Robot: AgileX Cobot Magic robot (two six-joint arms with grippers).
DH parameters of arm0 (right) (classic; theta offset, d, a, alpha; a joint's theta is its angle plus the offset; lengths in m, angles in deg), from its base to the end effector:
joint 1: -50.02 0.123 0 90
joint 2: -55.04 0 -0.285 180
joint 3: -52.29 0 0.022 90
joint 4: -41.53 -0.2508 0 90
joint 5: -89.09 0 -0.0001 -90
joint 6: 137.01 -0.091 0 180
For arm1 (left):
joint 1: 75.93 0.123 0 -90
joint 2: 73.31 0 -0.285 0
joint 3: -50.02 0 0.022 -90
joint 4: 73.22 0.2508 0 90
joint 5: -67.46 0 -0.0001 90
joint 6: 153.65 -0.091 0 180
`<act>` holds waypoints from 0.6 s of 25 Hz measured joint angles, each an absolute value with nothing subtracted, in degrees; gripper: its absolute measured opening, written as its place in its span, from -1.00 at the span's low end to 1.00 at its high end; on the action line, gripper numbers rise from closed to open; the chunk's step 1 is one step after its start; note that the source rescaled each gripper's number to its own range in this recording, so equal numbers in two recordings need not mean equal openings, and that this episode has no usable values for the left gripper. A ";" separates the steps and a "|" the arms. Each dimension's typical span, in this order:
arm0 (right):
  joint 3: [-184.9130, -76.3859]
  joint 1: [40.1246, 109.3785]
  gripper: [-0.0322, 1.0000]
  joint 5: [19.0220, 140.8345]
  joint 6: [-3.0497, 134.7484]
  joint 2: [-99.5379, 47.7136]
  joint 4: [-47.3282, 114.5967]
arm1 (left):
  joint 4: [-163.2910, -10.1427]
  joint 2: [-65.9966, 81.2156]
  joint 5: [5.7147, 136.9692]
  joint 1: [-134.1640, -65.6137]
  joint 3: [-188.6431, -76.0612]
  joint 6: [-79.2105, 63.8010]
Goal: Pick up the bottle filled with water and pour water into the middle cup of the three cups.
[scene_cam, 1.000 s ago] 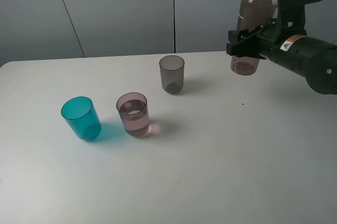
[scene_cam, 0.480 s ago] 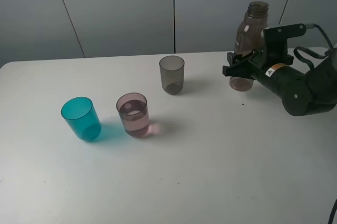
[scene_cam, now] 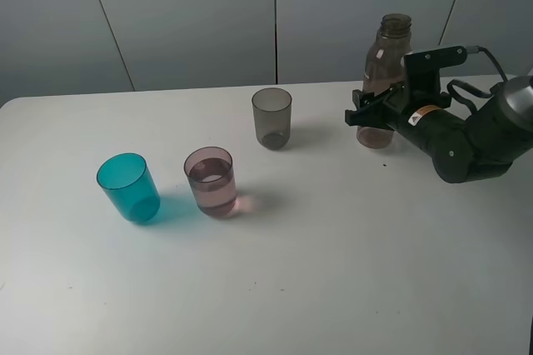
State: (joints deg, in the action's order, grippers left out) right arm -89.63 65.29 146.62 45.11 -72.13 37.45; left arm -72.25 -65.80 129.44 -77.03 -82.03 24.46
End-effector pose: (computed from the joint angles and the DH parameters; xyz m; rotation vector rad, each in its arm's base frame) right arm 0.3331 0.0853 0.0853 -0.2080 1.8711 0.1272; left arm -0.0077 0.0015 0.2786 0.0523 2.0491 0.0289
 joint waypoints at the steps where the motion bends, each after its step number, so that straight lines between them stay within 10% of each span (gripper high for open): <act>1: -89.63 65.29 -0.94 146.52 45.11 -72.39 37.45 | -72.25 -65.80 129.44 -77.03 -82.03 24.46; 15: -89.63 65.29 -0.94 145.22 45.11 -72.64 38.01 | -72.25 -65.80 129.44 -77.03 -82.03 24.46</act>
State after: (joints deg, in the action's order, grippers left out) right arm -89.63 65.29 145.22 45.11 -72.64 38.01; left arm -72.25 -65.80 129.44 -77.03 -82.03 24.46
